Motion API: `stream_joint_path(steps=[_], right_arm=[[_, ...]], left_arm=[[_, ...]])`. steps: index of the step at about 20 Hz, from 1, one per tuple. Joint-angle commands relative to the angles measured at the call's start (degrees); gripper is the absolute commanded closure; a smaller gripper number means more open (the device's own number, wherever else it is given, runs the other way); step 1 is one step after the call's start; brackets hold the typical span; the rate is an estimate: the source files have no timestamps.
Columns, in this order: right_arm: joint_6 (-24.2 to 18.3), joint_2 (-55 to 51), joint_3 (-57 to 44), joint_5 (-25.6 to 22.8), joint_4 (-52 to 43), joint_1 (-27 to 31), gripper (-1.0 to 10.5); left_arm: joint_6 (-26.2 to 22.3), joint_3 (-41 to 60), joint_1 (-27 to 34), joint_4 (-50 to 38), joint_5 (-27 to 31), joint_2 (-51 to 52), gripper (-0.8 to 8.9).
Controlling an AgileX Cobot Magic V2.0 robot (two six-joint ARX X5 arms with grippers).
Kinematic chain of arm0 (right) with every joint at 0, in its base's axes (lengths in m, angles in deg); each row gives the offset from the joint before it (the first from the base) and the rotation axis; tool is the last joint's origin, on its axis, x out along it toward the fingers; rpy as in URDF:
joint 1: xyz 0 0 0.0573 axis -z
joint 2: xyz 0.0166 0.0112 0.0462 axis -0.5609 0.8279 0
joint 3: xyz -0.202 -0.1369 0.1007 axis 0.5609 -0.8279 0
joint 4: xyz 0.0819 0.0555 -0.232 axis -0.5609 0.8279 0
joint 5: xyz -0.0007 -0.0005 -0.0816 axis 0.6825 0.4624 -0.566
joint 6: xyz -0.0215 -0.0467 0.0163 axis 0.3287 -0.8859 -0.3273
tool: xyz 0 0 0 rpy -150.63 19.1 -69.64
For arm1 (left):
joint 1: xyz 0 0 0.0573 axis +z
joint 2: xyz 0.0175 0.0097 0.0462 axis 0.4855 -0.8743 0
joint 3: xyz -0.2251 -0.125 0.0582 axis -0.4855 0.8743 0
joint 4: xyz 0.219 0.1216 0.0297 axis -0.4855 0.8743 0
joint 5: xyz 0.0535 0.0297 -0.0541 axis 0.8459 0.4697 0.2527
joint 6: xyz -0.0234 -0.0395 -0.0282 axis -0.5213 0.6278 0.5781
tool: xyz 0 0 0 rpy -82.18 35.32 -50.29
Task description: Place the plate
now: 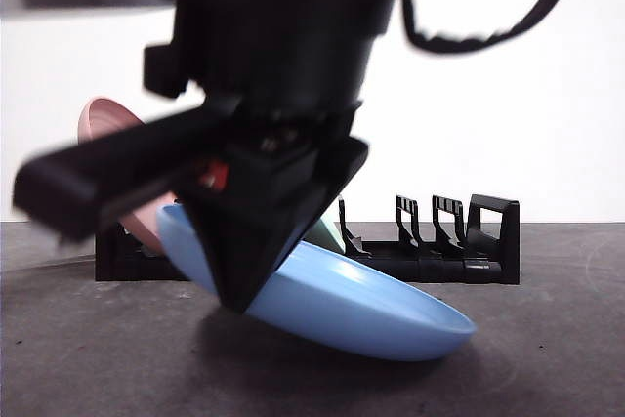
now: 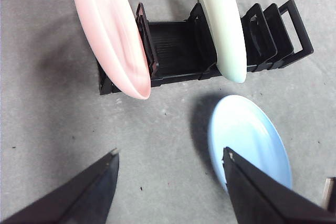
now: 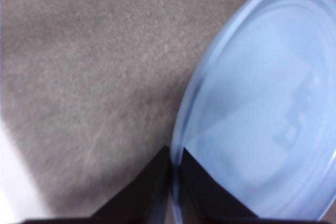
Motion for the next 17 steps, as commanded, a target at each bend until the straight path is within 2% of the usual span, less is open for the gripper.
stream_joint_path(steps=[1,4,7,10,11,13,14,16,17], right_arm=[[-3.41,2.43,0.59,-1.60,-2.86,-0.81,9.3],[-4.15,4.24,0.59,-2.05,-3.34,-0.04,9.3],[-4.87,5.16,0.59,-1.99,-3.23,1.07,8.0],[-4.94,5.29,0.59,-1.88,-3.37,1.68,7.9],[-4.96,5.29,0.63,-1.42,-3.19,1.68,7.4],[-4.92,4.63,1.77,1.20,-1.16,1.62,6.4],[-4.87,4.17,2.89,2.91,0.46,1.55,6.3],[-4.20,2.49,6.23,8.17,3.91,1.51,6.3],[-3.63,1.16,8.57,12.92,6.12,1.51,6.3]], left_arm=[[-0.81,-1.27,-0.11,-0.24,0.09,-0.57,5.00],[-0.81,-1.27,-0.11,-0.24,0.09,-0.57,5.00],[-0.83,-1.27,-0.11,-0.24,0.09,-0.57,5.00],[-0.83,-1.27,-0.11,-0.24,0.11,-0.57,5.00],[-0.83,-1.27,-0.11,-0.24,0.09,-0.57,5.00],[-0.83,-1.27,-0.11,-0.24,0.09,-0.57,5.00],[-0.85,-1.27,-0.11,-0.24,0.09,-0.57,5.00],[-0.83,-1.27,-0.11,-0.24,0.09,-0.57,5.00],[-0.83,-1.27,-0.11,-0.22,0.09,-0.57,5.00]])
